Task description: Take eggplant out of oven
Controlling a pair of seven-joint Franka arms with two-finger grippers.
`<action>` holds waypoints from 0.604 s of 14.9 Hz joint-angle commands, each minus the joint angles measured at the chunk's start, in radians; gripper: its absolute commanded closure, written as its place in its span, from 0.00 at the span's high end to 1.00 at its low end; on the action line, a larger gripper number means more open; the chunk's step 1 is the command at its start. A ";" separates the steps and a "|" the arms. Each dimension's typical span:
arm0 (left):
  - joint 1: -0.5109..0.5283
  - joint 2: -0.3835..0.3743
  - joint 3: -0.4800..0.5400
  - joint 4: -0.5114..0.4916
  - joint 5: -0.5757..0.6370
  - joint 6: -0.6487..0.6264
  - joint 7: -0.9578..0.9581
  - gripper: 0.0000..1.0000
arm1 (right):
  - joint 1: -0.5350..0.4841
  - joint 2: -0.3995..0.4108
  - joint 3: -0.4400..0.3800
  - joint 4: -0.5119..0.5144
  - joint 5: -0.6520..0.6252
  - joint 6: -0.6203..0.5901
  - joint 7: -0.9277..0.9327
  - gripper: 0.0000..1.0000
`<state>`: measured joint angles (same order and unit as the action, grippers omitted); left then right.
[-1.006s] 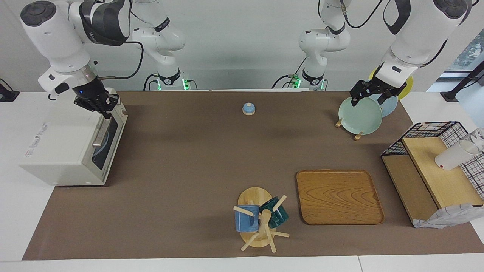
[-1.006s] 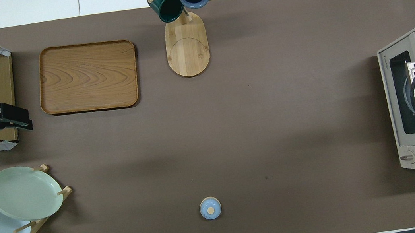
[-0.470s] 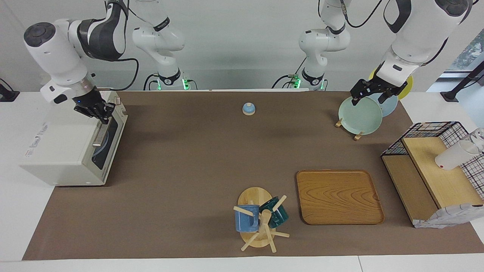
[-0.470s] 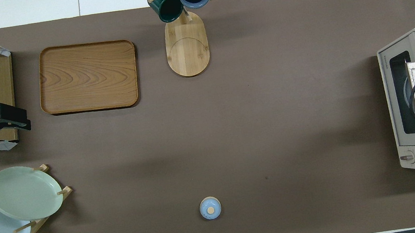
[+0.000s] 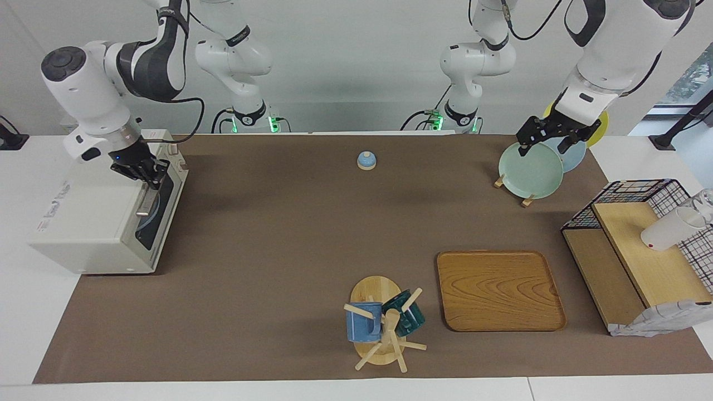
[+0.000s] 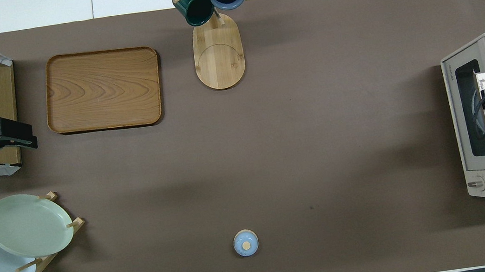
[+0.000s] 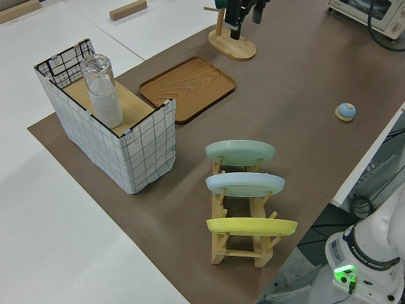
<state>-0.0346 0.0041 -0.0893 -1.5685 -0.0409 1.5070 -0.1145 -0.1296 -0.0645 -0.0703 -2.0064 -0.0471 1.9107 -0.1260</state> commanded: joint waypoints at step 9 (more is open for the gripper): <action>-0.048 -0.056 -0.003 -0.152 -0.120 0.107 0.006 1.00 | -0.016 0.002 0.010 -0.028 -0.071 0.037 -0.038 0.00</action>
<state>-0.0740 -0.0182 -0.1024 -1.6629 -0.1311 1.5734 -0.1145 -0.1308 -0.0586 -0.0700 -2.0168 -0.1043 1.9208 -0.1410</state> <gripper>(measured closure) 0.000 0.991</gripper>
